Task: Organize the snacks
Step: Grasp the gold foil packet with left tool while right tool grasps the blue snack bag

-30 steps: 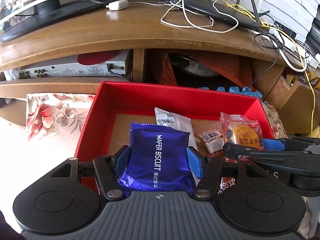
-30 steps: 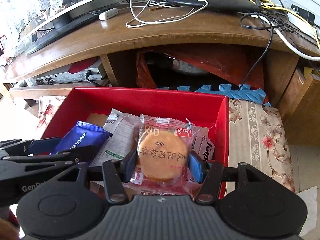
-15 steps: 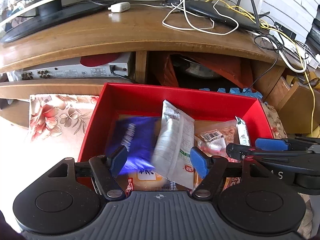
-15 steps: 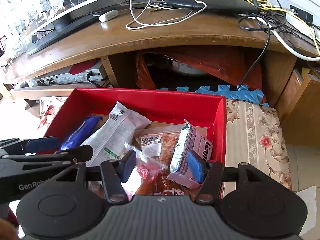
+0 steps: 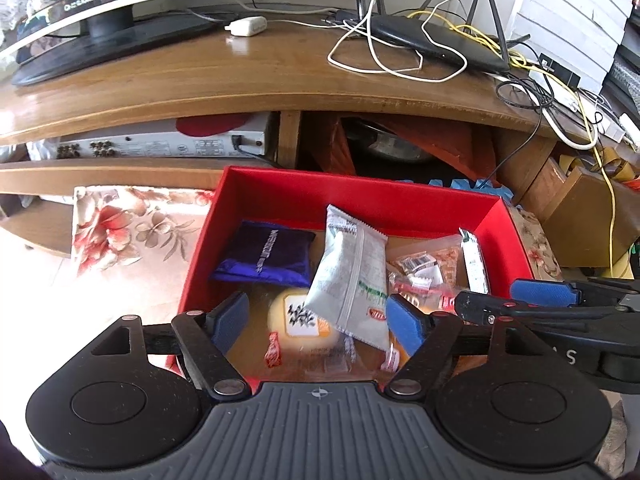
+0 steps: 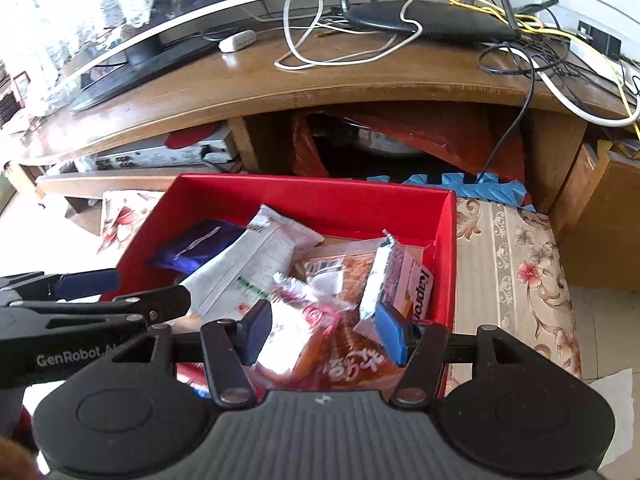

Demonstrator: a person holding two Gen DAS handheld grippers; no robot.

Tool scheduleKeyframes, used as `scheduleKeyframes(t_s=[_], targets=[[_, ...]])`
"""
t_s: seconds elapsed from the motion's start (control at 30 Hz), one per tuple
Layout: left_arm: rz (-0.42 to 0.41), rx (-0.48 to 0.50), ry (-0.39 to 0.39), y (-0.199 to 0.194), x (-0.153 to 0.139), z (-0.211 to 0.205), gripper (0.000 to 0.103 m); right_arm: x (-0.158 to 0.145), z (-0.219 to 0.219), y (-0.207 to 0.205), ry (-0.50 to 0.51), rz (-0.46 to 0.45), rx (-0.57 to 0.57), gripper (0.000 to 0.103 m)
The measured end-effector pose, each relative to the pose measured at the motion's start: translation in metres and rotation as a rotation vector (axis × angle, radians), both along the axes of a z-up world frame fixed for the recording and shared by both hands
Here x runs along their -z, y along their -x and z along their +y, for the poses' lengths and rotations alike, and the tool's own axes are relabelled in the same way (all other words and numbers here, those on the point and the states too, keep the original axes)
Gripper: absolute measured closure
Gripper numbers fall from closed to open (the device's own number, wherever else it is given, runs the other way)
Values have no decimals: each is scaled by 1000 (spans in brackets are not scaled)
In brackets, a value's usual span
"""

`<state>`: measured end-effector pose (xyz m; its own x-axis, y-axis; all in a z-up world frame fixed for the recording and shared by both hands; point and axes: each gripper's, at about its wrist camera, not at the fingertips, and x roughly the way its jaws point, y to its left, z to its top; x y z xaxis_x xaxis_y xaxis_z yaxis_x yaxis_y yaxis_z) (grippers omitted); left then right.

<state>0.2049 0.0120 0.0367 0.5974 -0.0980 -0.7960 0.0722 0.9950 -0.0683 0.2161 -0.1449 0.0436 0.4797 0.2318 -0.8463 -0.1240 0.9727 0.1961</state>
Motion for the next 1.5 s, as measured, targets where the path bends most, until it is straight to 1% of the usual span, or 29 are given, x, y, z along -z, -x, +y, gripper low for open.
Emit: scheduleKeyframes(t_s=[0.1,0.2,0.47,0.6,0.83,0.9,1.07,1.17,1.27,1.33,1.4,1.5], targets=[[2,-8,-4,7,0,5,22,-4,6,9,-2,-5,-22,49],[11,-19,-3,15,0,11,22,-8,11,17,-13,-9,-42,46],[25,-37,2,42,1,28,21,-16,29,41,-18,-6,-105,46],[68,-41,7,51,12,37,20,-17,35,53,-16,2,-123,46],[167,-41,-10,52,43,42,22,-13,40,68,-13,27,-141,46],[190,-41,-2,49,50,44,26,-10,41,70,-9,37,-144,46],[224,-32,-23,42,64,41,31,-3,41,68,-3,62,-143,46],[234,-32,-32,39,70,40,33,1,42,67,-7,74,-147,46],[226,-34,-39,36,71,37,34,5,45,65,-2,88,-152,46],[228,-37,-48,35,70,36,38,8,45,64,3,99,-152,46],[230,-32,-64,36,70,36,50,11,45,63,5,107,-148,46],[237,-26,-60,40,68,38,55,17,46,61,10,128,-137,46]])
